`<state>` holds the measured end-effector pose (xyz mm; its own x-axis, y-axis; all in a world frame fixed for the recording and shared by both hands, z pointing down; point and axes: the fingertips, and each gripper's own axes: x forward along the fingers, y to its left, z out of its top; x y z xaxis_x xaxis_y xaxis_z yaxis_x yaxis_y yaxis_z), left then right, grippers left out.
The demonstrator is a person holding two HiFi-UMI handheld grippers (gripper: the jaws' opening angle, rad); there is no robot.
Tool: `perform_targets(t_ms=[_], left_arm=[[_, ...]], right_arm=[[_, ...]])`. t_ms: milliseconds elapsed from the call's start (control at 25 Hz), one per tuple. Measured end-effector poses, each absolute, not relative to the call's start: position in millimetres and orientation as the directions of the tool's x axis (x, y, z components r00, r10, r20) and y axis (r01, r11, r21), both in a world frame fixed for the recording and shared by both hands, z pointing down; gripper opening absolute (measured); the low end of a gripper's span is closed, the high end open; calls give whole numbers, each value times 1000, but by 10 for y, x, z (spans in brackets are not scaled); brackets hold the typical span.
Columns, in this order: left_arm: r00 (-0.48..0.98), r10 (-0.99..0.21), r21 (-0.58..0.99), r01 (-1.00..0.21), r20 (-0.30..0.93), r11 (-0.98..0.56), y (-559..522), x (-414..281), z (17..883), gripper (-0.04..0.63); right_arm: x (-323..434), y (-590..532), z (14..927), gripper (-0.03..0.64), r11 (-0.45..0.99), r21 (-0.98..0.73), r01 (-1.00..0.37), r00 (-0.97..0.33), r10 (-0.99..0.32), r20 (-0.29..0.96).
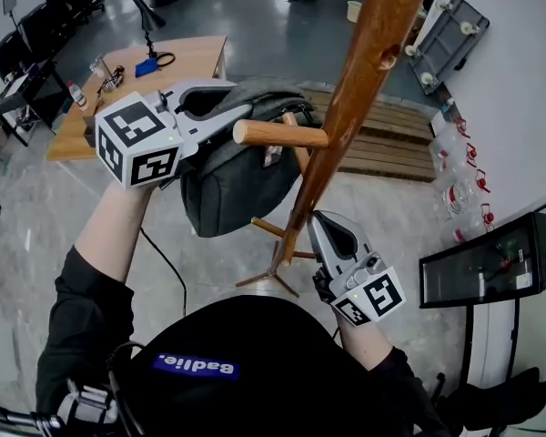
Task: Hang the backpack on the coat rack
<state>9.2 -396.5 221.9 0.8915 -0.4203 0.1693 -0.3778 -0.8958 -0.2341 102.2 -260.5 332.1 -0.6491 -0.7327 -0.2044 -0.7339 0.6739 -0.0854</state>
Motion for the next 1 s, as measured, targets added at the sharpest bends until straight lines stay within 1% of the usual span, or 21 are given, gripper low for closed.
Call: perform_targets(t_ms=[400, 600, 800, 1000], left_arm=[[912, -354, -315, -280, 208, -907, -3682, 333, 2167, 109], [904, -355, -409, -238, 239, -881, -3564, 421, 2123, 109], [888, -350, -511, -160, 299, -844, -3420, 466, 2215, 109], [867, -378, -583, -131, 325, -802, -3336, 477, 2251, 109]], right_arm=[[1009, -2588, 3337, -3, 664, -73, -744, -643, -742, -191], [1029, -2625, 3336, -3, 660, -69, -748, -640, -745, -189], [1000, -2623, 3349, -3, 661, -73, -747, -640, -745, -189], [986, -2605, 3350, -3, 661, -73, -747, -640, -744, -191]])
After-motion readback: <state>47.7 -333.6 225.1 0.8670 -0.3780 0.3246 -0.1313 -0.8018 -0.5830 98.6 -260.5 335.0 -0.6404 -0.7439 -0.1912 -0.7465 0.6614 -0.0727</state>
